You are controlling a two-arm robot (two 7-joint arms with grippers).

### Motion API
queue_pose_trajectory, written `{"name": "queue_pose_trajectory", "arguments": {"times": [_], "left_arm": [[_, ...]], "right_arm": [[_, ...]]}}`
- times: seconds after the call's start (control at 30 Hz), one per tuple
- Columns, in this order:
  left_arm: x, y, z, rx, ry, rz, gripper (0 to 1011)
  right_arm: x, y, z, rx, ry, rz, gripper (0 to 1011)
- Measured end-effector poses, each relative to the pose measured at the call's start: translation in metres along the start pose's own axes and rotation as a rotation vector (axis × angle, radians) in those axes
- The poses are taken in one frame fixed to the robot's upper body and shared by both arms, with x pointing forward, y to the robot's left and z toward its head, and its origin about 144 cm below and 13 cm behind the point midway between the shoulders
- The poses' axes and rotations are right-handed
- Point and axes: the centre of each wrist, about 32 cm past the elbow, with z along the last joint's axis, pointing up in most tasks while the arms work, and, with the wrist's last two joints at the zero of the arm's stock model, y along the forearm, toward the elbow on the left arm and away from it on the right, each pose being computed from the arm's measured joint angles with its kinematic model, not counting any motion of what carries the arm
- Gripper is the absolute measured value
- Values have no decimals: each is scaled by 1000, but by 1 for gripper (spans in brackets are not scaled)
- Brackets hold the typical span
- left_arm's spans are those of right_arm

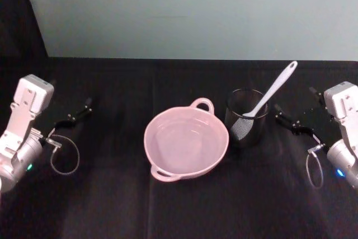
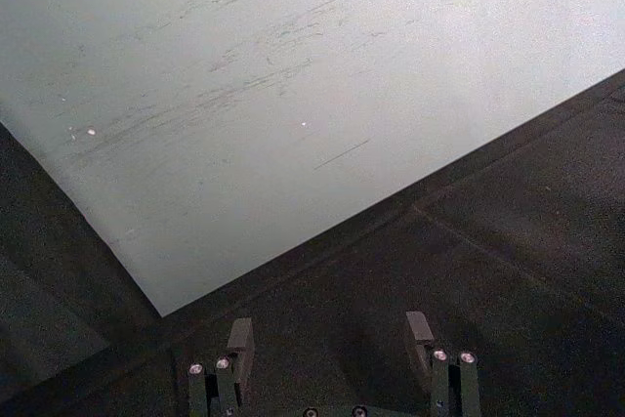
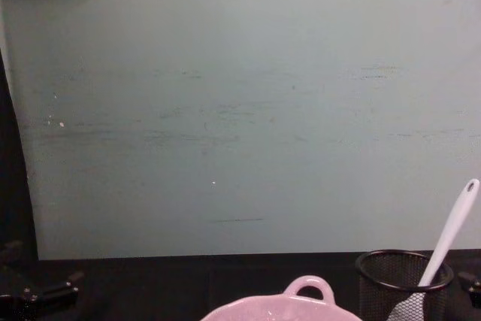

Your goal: Use the one hand to pick up the spoon and stir the clear water in the bowl.

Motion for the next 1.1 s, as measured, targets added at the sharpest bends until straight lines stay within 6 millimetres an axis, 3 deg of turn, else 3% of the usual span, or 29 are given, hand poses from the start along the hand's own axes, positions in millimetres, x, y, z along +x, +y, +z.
{"name": "queue_pose_trajectory", "arguments": {"times": [0.87, 1.1], "left_arm": [[0, 0, 0, 0, 0, 0, 1011], [0, 0, 0, 0, 0, 0, 1011]], "right_arm": [[0, 0, 0, 0, 0, 0, 1004], [4, -17, 2, 8, 36, -17, 1004]]}}
